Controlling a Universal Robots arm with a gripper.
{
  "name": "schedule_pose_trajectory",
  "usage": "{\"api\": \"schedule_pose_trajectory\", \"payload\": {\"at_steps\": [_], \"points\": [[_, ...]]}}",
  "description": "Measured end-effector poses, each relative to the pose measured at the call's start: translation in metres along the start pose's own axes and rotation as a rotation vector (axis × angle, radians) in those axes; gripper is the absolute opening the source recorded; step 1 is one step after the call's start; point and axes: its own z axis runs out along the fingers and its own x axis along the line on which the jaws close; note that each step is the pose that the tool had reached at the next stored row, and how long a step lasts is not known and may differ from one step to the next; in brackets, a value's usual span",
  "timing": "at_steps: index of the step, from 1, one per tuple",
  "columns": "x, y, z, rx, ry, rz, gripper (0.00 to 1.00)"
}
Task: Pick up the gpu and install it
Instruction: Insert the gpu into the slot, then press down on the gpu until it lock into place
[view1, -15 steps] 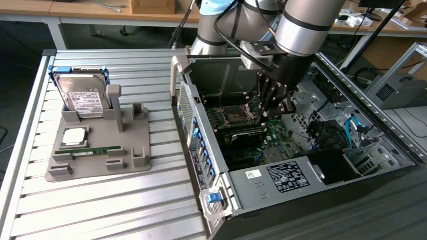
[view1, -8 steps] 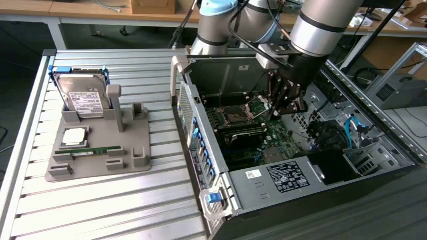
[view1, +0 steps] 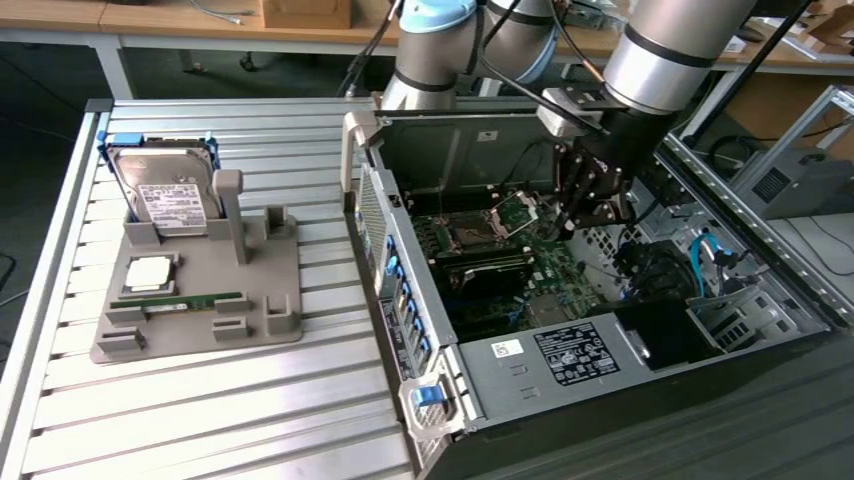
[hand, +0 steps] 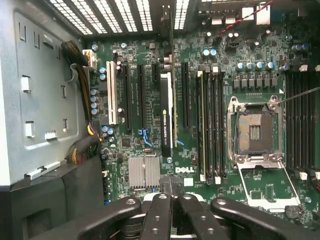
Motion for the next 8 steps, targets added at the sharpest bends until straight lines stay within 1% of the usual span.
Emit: {"api": "schedule_pose_trajectory", "payload": {"at_steps": [5,6,8], "points": [[0.0,0.0005,0.0001,-0.0001,0.0001,0.0,0.11],[0.0,0.0019,0.0005,0.0,-0.0001,0.0,0.11],[0.0,0.0106,0.0025,0.0,-0.0002,0.0,0.11]]}}
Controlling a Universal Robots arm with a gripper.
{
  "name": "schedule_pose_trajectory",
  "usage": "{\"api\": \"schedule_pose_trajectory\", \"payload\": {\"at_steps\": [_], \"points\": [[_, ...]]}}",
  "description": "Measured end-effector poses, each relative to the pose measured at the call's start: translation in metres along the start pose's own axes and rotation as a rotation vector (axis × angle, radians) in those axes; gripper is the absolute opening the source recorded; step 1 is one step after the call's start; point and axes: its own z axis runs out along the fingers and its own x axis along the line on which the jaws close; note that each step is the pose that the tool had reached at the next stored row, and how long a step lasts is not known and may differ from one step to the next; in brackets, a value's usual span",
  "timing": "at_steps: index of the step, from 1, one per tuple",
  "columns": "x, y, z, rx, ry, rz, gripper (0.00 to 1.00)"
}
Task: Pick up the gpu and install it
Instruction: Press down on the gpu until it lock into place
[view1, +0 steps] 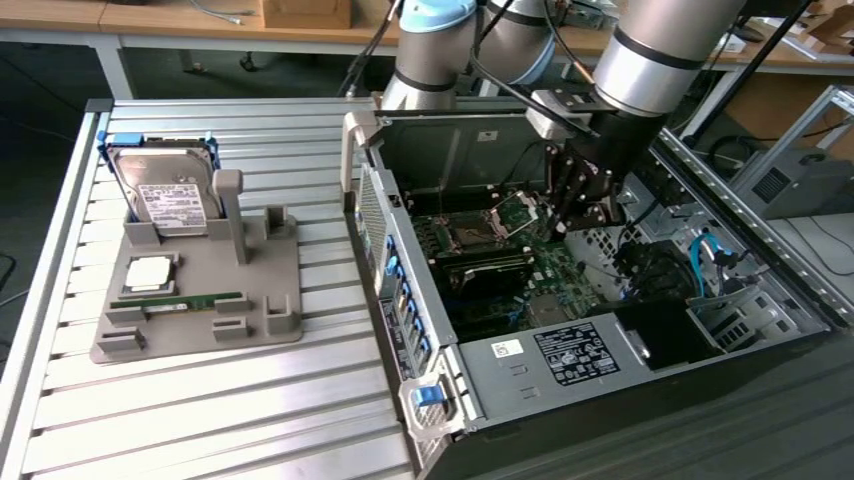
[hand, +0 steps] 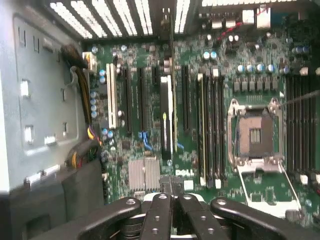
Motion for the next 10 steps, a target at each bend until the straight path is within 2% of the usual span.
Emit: {"api": "schedule_pose_trajectory", "payload": {"at_steps": [2,4,6,7,10], "points": [[0.0,0.0097,0.0023,0.0,0.0001,0.0,0.11],[0.001,0.0246,0.0068,0.0,0.0002,0.0,0.11],[0.001,0.0337,0.0106,0.0,0.0002,0.0,0.11],[0.001,0.0421,0.0142,0.0,0.0002,0.0,0.11],[0.0,0.0553,0.0193,0.0,0.0002,0.0,0.11]]}}
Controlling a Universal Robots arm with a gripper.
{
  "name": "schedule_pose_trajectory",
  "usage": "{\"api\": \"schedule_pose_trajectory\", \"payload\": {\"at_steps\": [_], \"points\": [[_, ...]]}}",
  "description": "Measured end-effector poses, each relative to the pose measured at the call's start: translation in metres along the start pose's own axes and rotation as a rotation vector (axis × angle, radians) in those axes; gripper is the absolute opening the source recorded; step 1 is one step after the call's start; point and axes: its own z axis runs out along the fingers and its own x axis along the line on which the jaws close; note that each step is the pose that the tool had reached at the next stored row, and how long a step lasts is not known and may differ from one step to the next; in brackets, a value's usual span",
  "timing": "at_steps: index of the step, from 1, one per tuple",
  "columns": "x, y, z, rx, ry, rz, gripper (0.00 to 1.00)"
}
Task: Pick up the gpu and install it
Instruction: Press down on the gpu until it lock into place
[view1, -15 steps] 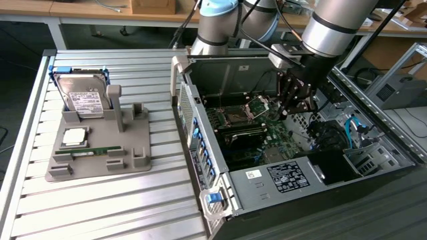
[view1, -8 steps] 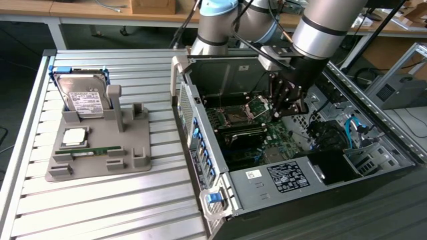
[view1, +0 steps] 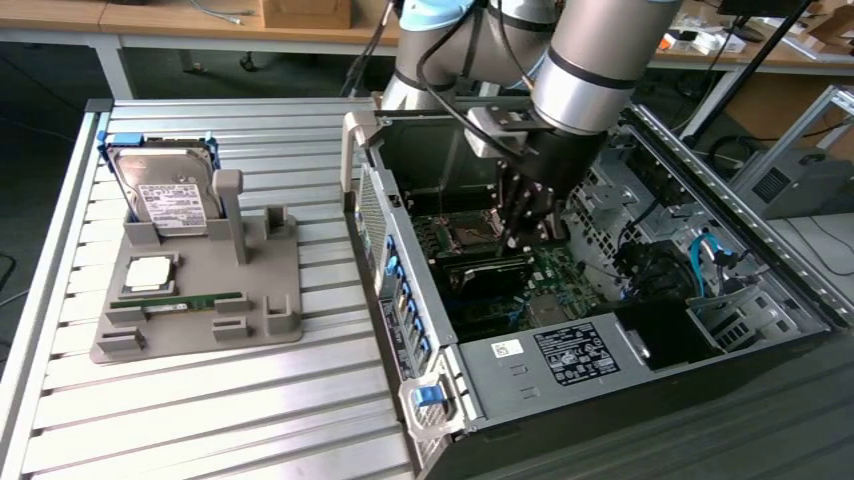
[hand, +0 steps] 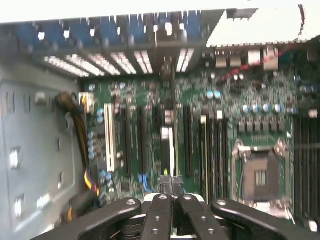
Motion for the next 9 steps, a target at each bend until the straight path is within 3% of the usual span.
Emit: {"api": "schedule_pose_trajectory", "payload": {"at_steps": [4,9], "points": [[-0.001,0.0194,0.0053,0.0,0.0,0.0,0.11],[-0.007,0.0374,0.0138,-0.0001,0.0002,0.0,0.11]]}}
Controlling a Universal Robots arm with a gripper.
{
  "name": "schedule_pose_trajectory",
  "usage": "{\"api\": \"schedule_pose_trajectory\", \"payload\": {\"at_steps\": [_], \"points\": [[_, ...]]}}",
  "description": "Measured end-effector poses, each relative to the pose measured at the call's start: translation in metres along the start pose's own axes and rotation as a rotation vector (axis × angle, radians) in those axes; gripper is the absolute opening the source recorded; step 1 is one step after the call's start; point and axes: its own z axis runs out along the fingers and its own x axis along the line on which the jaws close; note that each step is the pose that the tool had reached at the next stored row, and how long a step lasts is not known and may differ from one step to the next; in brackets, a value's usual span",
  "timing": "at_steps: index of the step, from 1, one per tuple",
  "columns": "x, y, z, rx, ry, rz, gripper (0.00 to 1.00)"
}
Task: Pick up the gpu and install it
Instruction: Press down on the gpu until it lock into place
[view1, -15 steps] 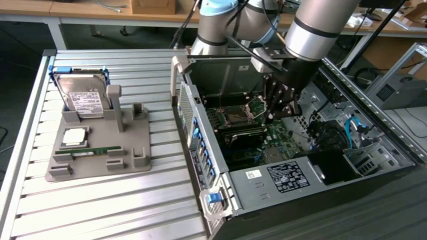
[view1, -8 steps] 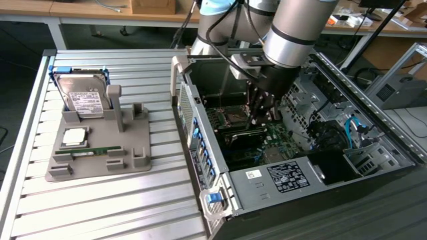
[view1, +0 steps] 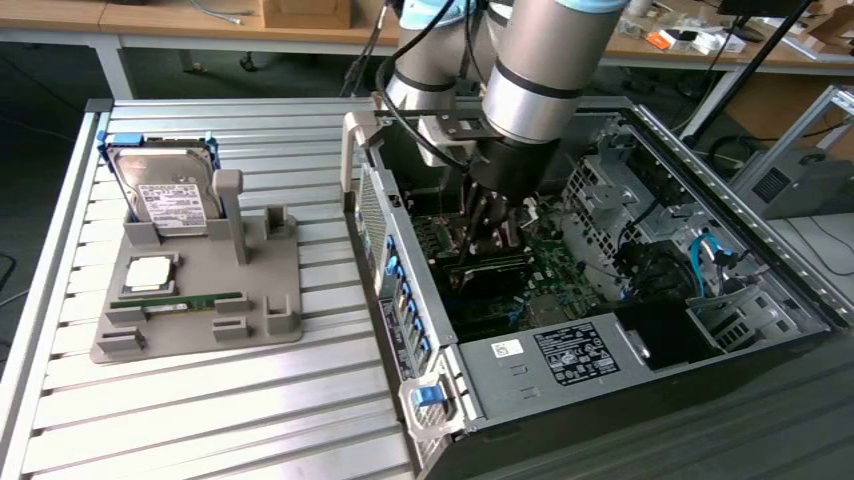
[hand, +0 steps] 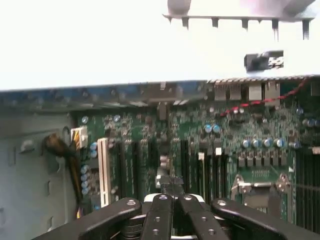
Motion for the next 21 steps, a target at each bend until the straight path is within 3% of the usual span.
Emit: {"api": "schedule_pose_trajectory", "payload": {"at_steps": [4,21], "points": [[-0.001,0.0115,0.008,0.0,-0.0001,0.0,0.11],[0.001,0.0148,0.0149,0.0,0.0,0.0,0.11]]}}
